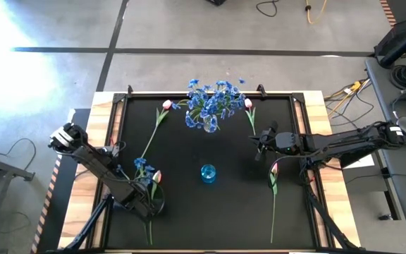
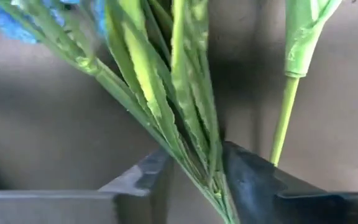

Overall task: Sort flowers into vase by color
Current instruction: Put the blue flowers into the transparent vase

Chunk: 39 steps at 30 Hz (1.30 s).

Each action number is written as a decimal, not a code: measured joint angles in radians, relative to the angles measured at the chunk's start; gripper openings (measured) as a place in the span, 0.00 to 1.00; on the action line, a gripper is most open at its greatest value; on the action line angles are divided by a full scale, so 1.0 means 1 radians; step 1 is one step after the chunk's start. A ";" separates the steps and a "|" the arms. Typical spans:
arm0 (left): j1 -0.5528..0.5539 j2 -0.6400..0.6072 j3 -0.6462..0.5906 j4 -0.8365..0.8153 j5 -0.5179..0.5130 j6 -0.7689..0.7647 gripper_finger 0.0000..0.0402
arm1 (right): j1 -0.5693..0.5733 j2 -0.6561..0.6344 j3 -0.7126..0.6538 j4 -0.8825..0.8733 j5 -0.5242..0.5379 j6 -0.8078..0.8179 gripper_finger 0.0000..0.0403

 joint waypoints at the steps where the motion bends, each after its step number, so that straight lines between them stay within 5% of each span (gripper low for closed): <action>1: 0.000 -0.003 0.000 -0.004 0.003 0.026 0.25 | 0.000 0.000 0.000 -0.001 0.000 0.000 0.02; 6: 0.001 -0.042 -0.001 -0.066 0.060 0.128 0.04 | -0.004 0.000 -0.003 -0.003 0.002 -0.003 0.02; 12: 0.001 -0.201 0.017 -0.238 -0.017 0.133 0.02 | -0.019 0.000 -0.012 -0.014 0.009 -0.012 0.02; 15: 0.001 -0.295 0.070 -0.391 -0.160 0.123 0.01 | -0.021 0.000 -0.013 -0.024 0.011 -0.010 0.02; 20: 0.033 -0.414 0.188 -0.614 -0.579 0.206 0.01 | -0.026 0.000 -0.013 -0.023 0.010 -0.010 0.02; 25: 0.167 -0.522 0.242 -0.632 -0.847 0.503 0.00 | -0.026 0.000 -0.013 -0.022 0.010 -0.009 0.02; 29: 0.354 -0.620 0.258 -0.524 -0.856 0.879 0.00 | -0.026 0.000 -0.013 -0.017 0.010 -0.009 0.02; 33: 0.609 -0.708 0.262 -0.250 -0.813 1.390 0.00 | -0.026 0.000 -0.013 -0.012 0.010 -0.010 0.02; 36: 0.828 -0.738 0.259 0.007 -0.633 1.746 0.00 | -0.026 0.000 -0.013 0.010 0.008 -0.022 0.02; 39: 1.059 -0.720 0.254 0.183 -0.385 1.947 0.00 | -0.026 0.000 -0.013 0.025 0.007 -0.034 0.02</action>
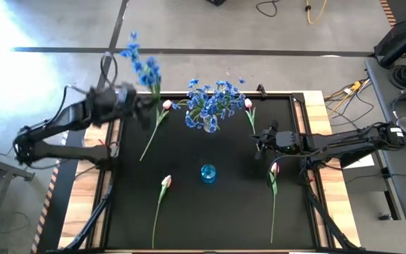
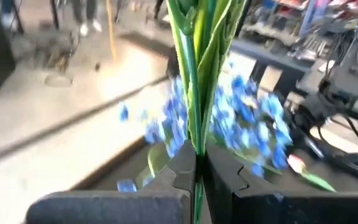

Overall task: Sort flowers into vase by color
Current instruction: Put the blue flowers into the transparent vase

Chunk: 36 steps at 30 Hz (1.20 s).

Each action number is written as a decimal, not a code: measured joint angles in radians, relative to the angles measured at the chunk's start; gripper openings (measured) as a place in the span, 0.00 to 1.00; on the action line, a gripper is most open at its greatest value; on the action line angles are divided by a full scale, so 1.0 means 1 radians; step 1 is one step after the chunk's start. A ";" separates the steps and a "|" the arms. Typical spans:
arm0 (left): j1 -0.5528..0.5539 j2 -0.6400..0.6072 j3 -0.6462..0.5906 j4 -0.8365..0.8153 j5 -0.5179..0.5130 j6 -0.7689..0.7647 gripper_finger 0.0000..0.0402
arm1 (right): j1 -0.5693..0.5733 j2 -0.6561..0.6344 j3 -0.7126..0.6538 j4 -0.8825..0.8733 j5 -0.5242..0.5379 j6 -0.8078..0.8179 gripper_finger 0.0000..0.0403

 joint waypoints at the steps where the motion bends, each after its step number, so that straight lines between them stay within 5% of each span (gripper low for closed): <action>1: 0.074 0.016 0.000 0.038 0.075 0.041 0.00 | 0.000 0.000 0.000 0.005 -0.001 -0.002 0.02; 8: 0.430 0.202 0.015 0.349 0.523 0.171 0.00 | 0.000 0.000 0.000 0.040 -0.007 -0.011 0.02; 14: 0.549 0.407 0.185 0.403 0.619 0.283 0.00 | 0.000 0.000 0.000 0.050 -0.008 -0.015 0.02; 27: 0.612 1.012 0.659 0.396 1.322 0.318 0.00 | 0.000 0.000 0.000 0.086 -0.008 -0.029 0.02; 33: 0.618 1.168 0.732 0.399 1.513 0.308 0.00 | 0.000 0.000 0.000 0.086 -0.008 -0.026 0.02; 36: 0.607 1.206 0.725 0.395 1.524 0.308 0.00 | 0.000 0.000 0.000 0.086 -0.008 -0.024 0.02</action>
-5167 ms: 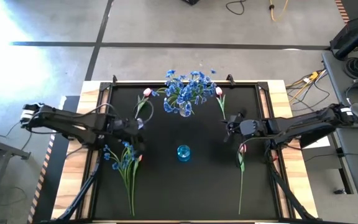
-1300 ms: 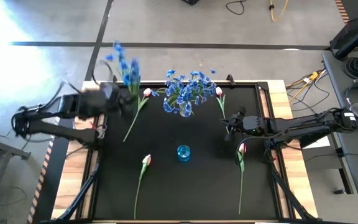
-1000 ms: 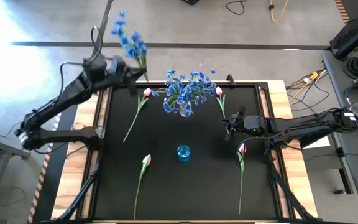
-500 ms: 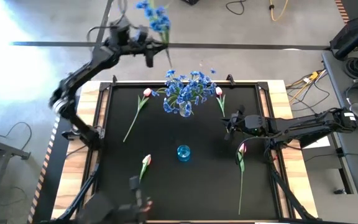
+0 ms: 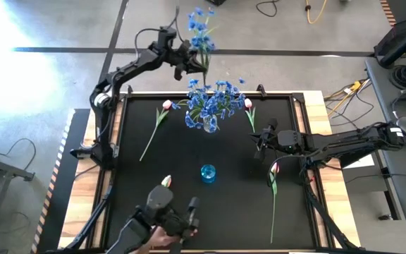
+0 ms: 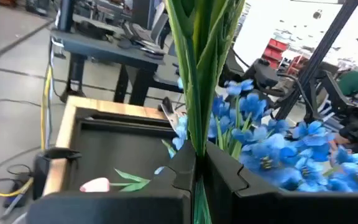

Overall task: Sort flowers into vase by color
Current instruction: Put the blue flowers into the transparent vase

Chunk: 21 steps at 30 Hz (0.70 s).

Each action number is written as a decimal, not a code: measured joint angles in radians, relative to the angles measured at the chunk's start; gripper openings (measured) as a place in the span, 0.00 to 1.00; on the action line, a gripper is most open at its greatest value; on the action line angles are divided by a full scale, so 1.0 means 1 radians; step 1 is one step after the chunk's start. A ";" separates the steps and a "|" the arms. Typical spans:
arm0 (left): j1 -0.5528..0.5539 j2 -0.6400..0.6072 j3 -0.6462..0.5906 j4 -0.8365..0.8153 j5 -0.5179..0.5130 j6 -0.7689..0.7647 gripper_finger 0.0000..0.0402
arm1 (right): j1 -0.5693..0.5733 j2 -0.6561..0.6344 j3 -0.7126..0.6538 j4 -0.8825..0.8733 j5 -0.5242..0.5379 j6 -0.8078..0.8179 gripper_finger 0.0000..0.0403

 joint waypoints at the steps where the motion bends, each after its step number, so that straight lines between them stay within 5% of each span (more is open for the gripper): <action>1: -0.007 0.008 -0.003 0.000 -0.004 0.003 0.00 | 0.000 0.000 0.000 0.000 0.000 0.004 0.02; 12: -0.115 -0.064 -0.122 0.023 -0.264 0.066 0.00 | 0.000 0.000 0.000 0.023 0.008 -0.027 0.02; 21: -0.168 -0.177 -0.254 0.088 -0.490 -0.058 0.00 | 0.000 0.000 0.000 0.022 0.008 -0.012 0.02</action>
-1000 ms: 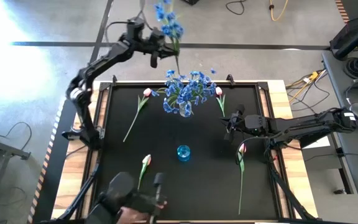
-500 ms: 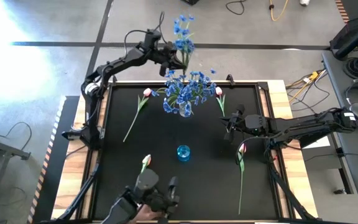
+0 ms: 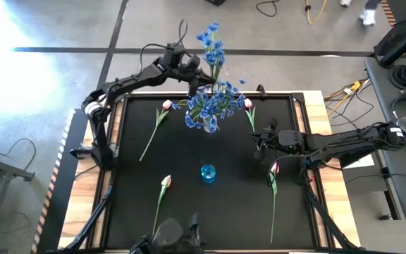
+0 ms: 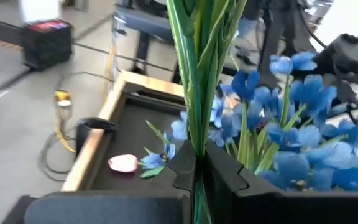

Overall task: Sort flowers into vase by color
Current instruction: Put the blue flowers into the transparent vase

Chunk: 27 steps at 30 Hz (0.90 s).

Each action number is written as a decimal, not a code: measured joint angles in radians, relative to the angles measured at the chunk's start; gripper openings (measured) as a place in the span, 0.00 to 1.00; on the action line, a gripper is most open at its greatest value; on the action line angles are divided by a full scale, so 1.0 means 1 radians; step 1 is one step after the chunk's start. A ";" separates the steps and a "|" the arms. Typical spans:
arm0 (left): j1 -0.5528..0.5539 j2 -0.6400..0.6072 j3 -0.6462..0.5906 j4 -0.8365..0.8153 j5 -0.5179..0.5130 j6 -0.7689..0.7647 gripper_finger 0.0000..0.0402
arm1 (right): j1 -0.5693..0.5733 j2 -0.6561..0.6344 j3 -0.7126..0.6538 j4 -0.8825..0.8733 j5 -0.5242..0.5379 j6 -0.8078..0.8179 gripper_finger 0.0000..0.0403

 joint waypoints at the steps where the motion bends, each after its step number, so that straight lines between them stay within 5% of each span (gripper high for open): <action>1: -0.003 -0.016 -0.020 0.021 -0.017 -0.018 0.00 | 0.000 0.000 0.000 0.000 0.000 0.000 0.02; 8: -0.014 -0.101 -0.129 0.111 -0.033 -0.150 0.00 | 0.000 0.000 0.000 0.000 0.000 0.001 0.02; 27: -0.054 -0.126 -0.280 0.252 -0.068 -0.142 0.00 | 0.000 0.000 0.000 0.002 0.000 0.004 0.02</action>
